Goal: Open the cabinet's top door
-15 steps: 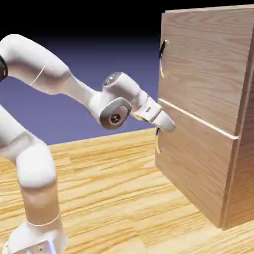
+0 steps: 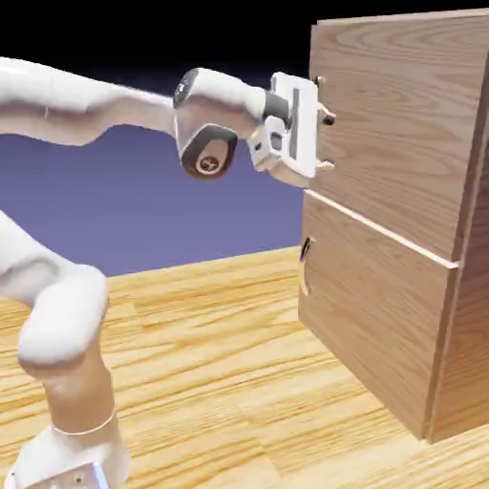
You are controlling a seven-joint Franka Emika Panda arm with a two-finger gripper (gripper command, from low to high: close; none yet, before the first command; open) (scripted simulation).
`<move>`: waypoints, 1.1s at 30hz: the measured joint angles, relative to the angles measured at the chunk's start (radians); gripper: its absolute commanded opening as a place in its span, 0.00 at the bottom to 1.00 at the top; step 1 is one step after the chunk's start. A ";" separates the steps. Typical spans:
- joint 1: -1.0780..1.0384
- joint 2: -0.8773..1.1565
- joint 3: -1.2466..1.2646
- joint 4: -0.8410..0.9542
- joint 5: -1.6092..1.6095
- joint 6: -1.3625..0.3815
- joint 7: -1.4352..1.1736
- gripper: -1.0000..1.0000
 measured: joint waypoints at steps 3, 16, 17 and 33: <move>-0.066 -0.024 0.084 0.052 0.123 0.014 0.130 0.50; -0.352 -0.130 0.446 0.277 0.655 0.075 0.696 0.50; -0.374 -0.139 0.474 0.294 0.696 0.079 0.739 0.50; -0.686 -0.254 0.870 0.540 1.278 0.145 1.357 0.50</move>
